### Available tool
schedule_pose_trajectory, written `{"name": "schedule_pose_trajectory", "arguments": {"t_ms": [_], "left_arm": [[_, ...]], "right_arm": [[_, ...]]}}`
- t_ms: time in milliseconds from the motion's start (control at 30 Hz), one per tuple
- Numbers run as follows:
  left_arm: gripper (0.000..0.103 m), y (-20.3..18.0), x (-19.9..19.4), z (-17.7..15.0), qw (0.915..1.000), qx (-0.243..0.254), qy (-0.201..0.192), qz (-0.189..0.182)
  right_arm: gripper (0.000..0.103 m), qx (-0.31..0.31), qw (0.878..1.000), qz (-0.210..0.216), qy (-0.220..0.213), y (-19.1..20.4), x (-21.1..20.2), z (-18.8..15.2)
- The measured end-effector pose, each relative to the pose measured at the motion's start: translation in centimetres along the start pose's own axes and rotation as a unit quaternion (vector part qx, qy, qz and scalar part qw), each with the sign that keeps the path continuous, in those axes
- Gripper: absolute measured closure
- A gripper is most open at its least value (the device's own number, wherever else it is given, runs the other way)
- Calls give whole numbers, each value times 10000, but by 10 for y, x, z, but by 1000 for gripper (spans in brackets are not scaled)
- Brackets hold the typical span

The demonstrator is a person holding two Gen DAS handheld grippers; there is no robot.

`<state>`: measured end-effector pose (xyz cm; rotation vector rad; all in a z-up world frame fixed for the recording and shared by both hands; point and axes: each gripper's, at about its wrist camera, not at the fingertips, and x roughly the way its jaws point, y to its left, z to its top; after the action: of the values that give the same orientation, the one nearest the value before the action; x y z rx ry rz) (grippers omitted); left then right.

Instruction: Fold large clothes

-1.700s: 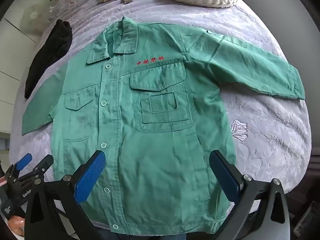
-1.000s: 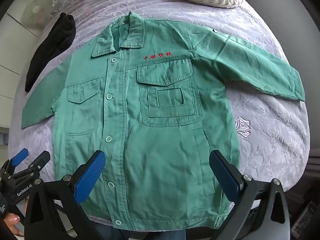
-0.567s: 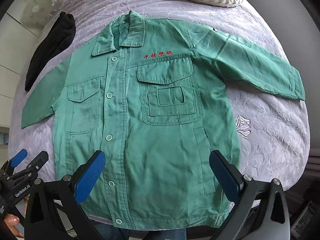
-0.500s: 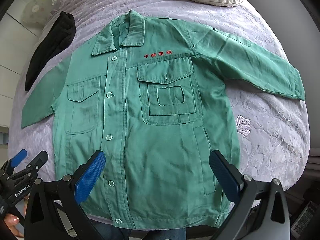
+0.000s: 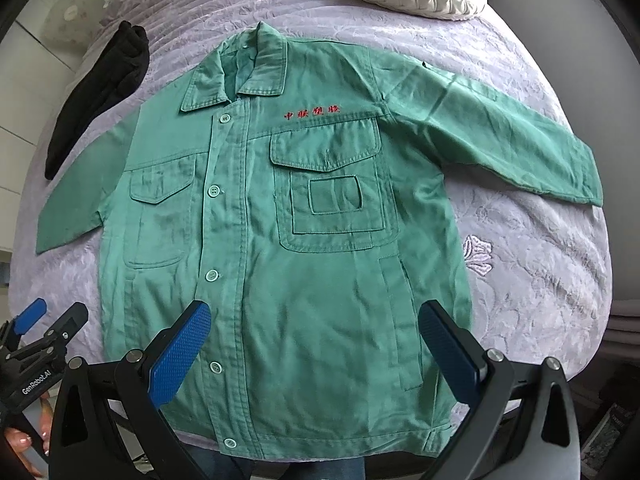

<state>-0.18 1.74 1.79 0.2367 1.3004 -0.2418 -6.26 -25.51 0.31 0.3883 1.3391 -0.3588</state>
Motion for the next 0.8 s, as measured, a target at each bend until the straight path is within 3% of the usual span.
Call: {"name": "schedule_pose_trajectory", "arguments": {"t_ms": [800], "left_arm": [[0, -2, -3, -3, 10000, -6, -12, 6]], "right_arm": [[0, -130, 9998, -107, -74, 3, -5, 0]]}}
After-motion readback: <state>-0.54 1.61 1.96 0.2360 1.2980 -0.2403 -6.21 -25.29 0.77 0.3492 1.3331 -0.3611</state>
